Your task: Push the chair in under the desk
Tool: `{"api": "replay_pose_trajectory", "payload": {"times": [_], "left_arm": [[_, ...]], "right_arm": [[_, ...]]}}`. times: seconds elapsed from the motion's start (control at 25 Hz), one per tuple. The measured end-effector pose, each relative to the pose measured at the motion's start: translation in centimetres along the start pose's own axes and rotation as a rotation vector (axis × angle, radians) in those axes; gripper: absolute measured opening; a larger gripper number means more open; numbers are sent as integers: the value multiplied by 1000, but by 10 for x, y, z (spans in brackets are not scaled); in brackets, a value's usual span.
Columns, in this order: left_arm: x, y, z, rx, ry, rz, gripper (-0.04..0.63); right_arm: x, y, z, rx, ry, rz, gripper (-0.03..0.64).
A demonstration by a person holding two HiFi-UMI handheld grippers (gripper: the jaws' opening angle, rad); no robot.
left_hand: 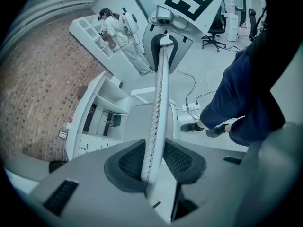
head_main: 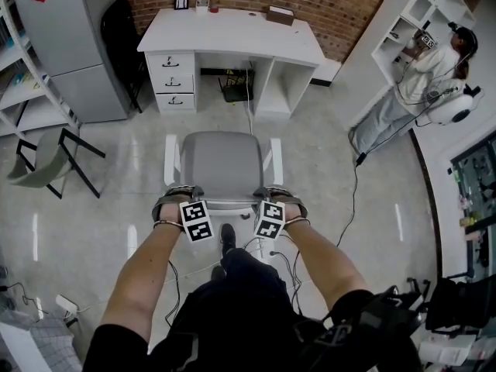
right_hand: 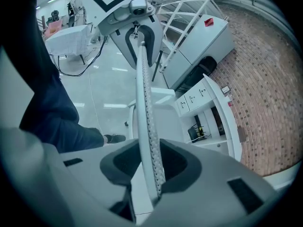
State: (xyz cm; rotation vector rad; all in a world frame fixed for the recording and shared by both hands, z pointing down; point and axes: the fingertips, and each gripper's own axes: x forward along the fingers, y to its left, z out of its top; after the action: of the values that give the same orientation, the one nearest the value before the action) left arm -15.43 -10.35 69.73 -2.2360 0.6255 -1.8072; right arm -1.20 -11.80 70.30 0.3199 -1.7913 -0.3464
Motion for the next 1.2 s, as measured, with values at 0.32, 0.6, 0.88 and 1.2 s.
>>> {"api": "replay_pose_trajectory", "payload": {"times": [0.32, 0.6, 0.88, 1.2], "left_arm": [[15, 29, -5, -9, 21, -19, 120], [30, 62, -10, -15, 13, -6, 127], [46, 96, -5, -29, 20, -35, 124], [63, 128, 0, -19, 13, -36, 123]], "right_arm": [[17, -28, 4, -7, -8, 33, 107], [34, -57, 11, -8, -35, 42, 106], [48, -94, 8, -14, -30, 62, 106], [64, -128, 4, -15, -24, 66, 104]]}}
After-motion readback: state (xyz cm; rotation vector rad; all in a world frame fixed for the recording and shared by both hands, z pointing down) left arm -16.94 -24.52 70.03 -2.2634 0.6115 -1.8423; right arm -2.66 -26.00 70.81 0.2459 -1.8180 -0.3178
